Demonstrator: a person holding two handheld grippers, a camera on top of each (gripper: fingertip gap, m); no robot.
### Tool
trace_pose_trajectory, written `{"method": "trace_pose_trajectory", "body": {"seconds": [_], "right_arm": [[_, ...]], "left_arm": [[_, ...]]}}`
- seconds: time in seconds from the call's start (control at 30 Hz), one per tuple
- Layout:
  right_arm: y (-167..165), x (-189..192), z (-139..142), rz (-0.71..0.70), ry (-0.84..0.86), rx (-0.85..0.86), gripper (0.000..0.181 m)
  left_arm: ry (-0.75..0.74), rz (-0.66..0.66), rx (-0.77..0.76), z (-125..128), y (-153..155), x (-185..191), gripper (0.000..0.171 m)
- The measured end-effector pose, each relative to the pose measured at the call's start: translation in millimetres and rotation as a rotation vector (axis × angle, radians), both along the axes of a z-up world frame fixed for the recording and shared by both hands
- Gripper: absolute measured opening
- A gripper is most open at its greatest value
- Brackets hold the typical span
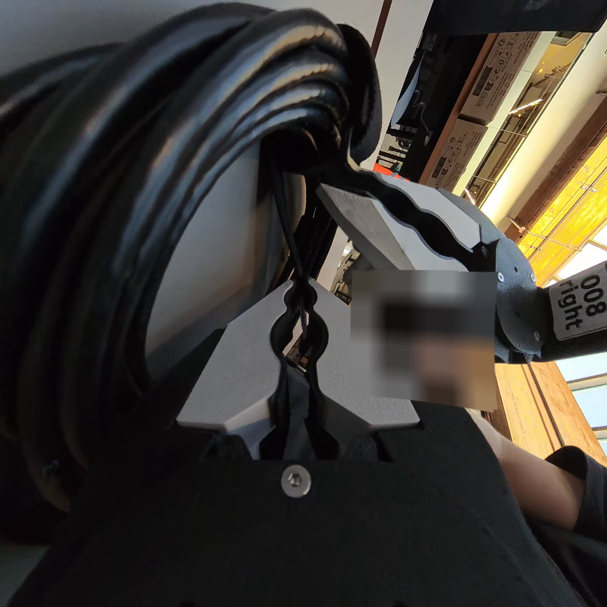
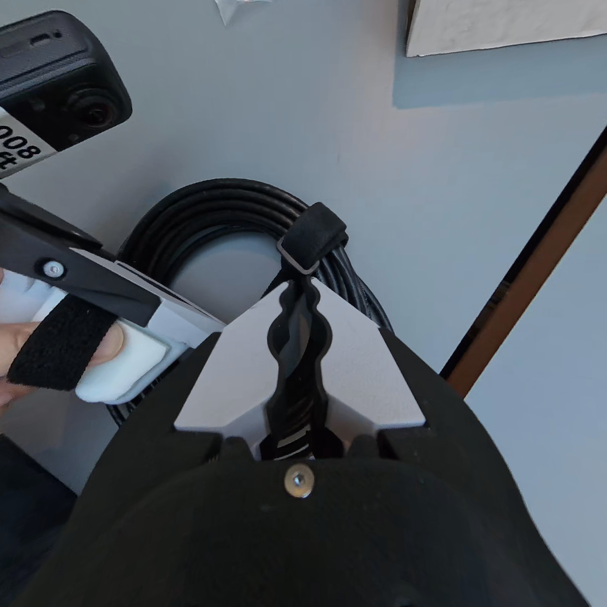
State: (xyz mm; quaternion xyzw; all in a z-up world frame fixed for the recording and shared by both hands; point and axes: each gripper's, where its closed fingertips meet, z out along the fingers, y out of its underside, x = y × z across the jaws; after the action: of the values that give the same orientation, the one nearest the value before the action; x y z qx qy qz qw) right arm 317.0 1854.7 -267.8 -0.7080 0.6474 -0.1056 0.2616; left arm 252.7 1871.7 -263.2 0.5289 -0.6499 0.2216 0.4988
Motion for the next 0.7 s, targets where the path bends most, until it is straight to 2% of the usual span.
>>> {"method": "trace_pose_trajectory", "body": {"seconds": [0.27,0.37,0.43,0.53,0.6,0.7], "right_arm": [[-2.2,-5.9,-4.2,-0.117,0.079,-0.097,0.003],[-3.4,-2.3,-4.6,-0.213,0.082,-0.036,0.000],[-0.9,-2.2,-3.7,-0.259,0.104,0.079,0.000],[-0.6,-5.9,4.4,-0.187,0.049,0.154,0.000],[12.3,-9.8,14.2,-0.125,-0.004,0.248,0.000],[24.6,-19.4,11.7,-0.081,0.014,0.313,0.000]], "left_arm": [[0.052,0.011,-0.045,6.2,-4.1,1.6,0.000],[0.054,0.007,-0.052,6.7,-4.3,1.7,0.000],[0.056,0.007,-0.057,7.2,-4.0,2.0,0.000],[0.059,-0.006,-0.061,7.9,-3.3,0.8,0.000],[0.052,-0.021,-0.058,7.3,-2.5,-0.7,0.000],[0.033,-0.043,-0.044,5.0,-1.2,-2.4,0.000]]}}
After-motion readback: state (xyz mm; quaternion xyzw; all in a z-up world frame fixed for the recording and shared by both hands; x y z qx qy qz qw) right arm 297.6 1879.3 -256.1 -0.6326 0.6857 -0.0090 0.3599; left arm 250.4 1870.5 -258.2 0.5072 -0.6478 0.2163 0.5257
